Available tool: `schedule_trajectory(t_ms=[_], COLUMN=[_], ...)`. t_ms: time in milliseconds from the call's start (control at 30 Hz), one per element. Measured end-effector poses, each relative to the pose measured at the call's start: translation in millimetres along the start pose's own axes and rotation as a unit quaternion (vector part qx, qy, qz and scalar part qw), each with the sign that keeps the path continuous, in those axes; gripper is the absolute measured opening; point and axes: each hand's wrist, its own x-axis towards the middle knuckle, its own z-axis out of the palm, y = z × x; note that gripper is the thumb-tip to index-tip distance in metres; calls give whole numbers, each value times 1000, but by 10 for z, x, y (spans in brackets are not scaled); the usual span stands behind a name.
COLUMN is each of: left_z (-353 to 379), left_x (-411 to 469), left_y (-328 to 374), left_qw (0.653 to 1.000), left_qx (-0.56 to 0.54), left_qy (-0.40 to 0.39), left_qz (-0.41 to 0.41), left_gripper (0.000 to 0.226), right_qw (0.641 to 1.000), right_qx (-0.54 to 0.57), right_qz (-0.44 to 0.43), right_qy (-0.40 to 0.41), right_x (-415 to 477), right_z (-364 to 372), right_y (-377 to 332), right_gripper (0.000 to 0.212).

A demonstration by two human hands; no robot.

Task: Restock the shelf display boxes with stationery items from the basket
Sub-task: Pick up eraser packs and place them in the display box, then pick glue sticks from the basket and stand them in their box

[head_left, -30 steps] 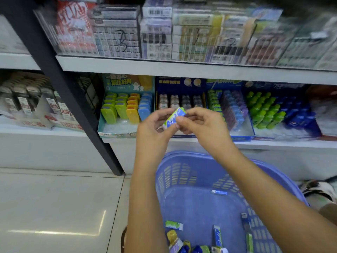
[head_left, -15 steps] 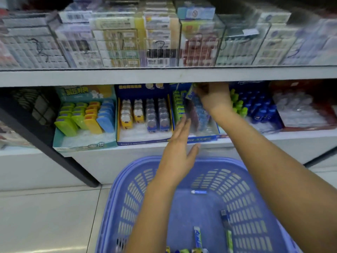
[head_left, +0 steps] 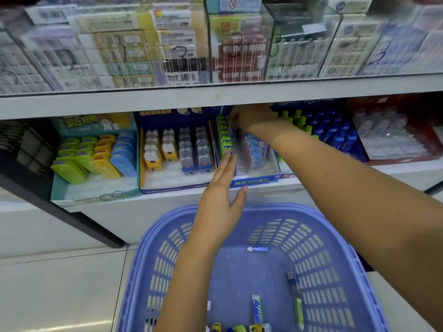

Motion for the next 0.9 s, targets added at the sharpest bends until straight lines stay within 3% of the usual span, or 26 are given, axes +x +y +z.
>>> schedule_trajectory(t_ms=[133, 267, 300, 367, 433, 500, 600, 733, 833, 900], left_z=[-38, -61, -36, 91, 303, 514, 708, 794, 854, 908], left_x=[-22, -135, -166, -213, -323, -526, -865, -1114, -1272, -1394], left_y=[61, 121, 98, -36, -251, -520, -935, -1298, -1466, -1513], left_qw=[1000, 993, 995, 997, 968, 924, 850, 763, 748, 759], left_qx=[-5, -62, -71, -18, 87, 163, 221, 270, 325, 353], left_qy=[5, 101, 75, -51, -198, -305, -413, -434, -446, -418], left_qz=[0, 21, 5, -58, -125, -163, -241, -395, -370, -354], left_gripper=[57, 20, 15, 18, 20, 21, 29, 39, 47, 45], right_qw=[1000, 997, 995, 988, 989, 977, 912, 861, 818, 835], right_qx=[-12, -21, 8, 122, 141, 75, 43, 57, 15, 23], right_qz=[8, -13, -9, 7, 34, 84, 172, 247, 257, 253], right_qy=[-7, 74, 100, 95, -12, -182, -370, -441, -515, -488], right_x=[-23, -344, -545, -1027, -1481, -1798, -2129, -2277, -2341, -2435], right_z=[-1, -100, -92, 27, 325, 800, 1515, 2209, 2519, 2707], right_y=[-51, -27, 13, 141, 275, 390, 503, 642, 617, 585], right_gripper=[30, 15, 17, 21, 27, 34, 40, 37, 32, 40])
